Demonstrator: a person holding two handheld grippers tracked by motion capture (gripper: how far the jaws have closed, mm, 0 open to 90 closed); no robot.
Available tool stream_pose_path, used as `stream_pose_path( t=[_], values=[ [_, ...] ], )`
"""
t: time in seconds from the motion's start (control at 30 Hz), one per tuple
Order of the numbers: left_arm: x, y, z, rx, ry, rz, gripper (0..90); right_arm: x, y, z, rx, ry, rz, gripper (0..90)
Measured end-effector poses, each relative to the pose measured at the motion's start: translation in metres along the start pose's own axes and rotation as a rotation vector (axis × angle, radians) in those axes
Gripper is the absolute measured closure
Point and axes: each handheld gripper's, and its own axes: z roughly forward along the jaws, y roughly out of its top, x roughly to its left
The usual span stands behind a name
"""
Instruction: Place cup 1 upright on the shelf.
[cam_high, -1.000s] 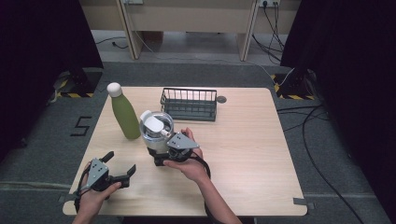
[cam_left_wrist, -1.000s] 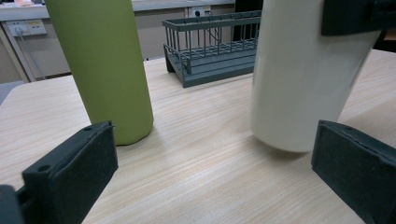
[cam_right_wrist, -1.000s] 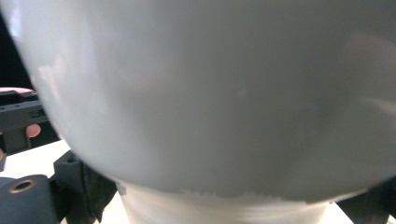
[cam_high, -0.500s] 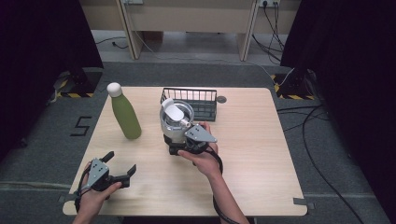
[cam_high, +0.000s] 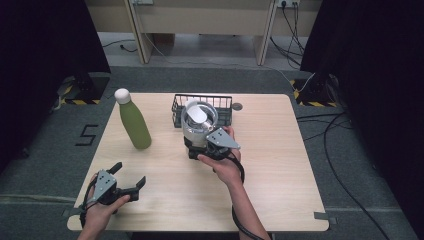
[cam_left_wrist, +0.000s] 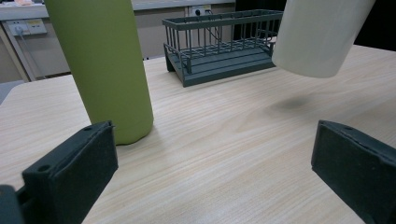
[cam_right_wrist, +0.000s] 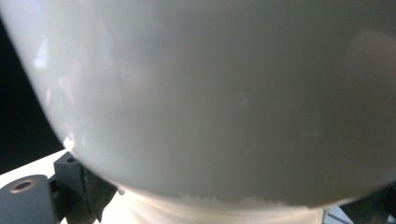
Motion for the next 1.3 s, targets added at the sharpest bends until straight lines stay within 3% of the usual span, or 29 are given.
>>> stream_pose_path(
  t=[0.63, 1.3],
  values=[
    [0.000, 0.000, 0.000, 0.001, -0.002, -0.005, 0.0, -0.026, 0.011, -0.006, -0.030, -0.081, 0.034, 9.5],
    [0.001, 0.000, 0.000, -0.002, 0.000, -0.010, 0.0, -0.047, 0.020, -0.006, -0.043, -0.156, 0.031, 9.5]
  ],
)
